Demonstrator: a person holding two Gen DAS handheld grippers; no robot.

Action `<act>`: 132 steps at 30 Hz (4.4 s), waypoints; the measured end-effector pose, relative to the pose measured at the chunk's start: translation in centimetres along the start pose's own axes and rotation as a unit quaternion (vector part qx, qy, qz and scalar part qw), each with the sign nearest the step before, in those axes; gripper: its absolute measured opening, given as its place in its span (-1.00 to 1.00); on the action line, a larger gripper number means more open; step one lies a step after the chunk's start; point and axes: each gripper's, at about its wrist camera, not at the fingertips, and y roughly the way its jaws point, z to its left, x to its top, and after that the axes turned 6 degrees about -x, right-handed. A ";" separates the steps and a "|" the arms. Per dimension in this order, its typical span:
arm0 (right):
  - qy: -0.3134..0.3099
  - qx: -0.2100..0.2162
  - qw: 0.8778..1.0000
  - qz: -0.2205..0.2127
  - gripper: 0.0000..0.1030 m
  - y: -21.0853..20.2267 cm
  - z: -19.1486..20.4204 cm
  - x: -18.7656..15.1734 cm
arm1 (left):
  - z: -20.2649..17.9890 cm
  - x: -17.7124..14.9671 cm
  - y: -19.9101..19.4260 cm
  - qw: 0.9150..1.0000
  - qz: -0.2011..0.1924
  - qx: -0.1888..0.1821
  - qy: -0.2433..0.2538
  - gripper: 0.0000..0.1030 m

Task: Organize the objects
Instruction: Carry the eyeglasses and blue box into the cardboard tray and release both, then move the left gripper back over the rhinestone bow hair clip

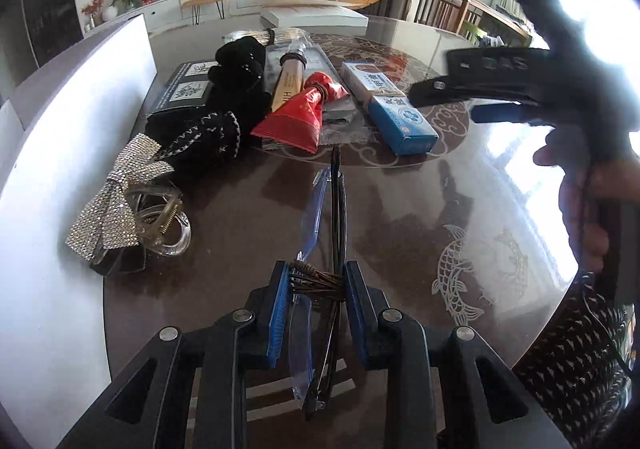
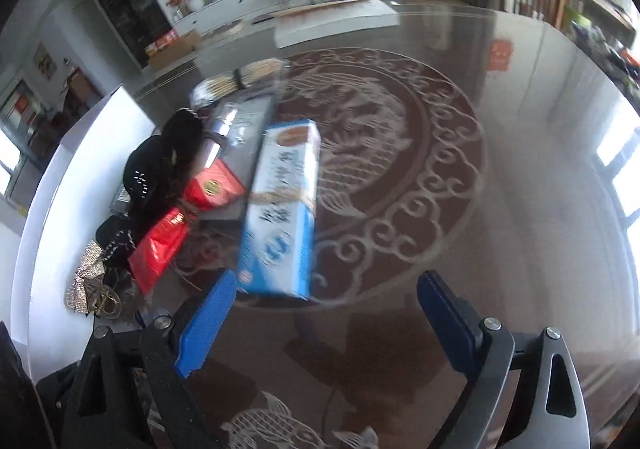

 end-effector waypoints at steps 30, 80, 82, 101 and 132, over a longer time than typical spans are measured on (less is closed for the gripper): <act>-0.054 0.359 0.928 0.078 -0.20 -9.6 21.9 -2.2 | 19.8 -1.4 -18.0 0.968 -0.096 0.149 -0.176 -0.47; 0.025 -0.085 0.993 -0.077 0.99 -2.2 0.9 -10.9 | 4.4 7.3 0.4 0.977 -0.007 0.211 0.029 0.59; 0.024 -0.084 0.993 -0.078 0.99 -2.3 0.9 -10.9 | 4.4 7.1 1.1 0.974 -0.006 0.223 0.037 0.60; 0.042 -0.040 0.996 -0.071 0.99 -2.5 0.3 -11.0 | 3.0 6.7 4.6 0.965 0.024 0.256 0.040 0.79; 0.144 0.002 0.987 -0.076 1.00 -3.0 -3.7 -11.2 | 3.0 10.2 -2.8 0.997 -0.042 -0.040 -0.059 1.00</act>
